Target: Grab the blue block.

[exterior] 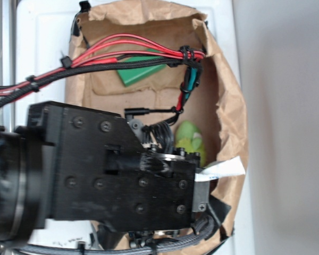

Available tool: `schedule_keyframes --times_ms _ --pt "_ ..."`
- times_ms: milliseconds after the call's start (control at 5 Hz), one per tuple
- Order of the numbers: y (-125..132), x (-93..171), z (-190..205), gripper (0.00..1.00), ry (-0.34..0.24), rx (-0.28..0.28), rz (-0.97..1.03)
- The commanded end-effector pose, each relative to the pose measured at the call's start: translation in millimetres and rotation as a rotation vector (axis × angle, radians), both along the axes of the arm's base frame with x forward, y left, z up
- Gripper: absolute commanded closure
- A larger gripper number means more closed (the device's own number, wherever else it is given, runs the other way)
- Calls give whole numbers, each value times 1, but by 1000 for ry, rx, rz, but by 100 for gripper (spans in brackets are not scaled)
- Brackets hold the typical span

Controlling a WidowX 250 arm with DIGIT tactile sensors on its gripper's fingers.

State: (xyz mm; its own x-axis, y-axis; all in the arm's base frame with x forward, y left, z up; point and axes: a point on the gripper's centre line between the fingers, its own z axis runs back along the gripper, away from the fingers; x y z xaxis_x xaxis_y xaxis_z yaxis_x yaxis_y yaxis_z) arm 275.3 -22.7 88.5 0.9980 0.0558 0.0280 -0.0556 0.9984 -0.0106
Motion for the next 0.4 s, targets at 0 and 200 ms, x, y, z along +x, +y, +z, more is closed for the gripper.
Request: schedule_keyframes --times_ms 0,200 --pt "37 51 -15 0 -51 55 158" --pt "33 44 -34 0 -31 77 123"
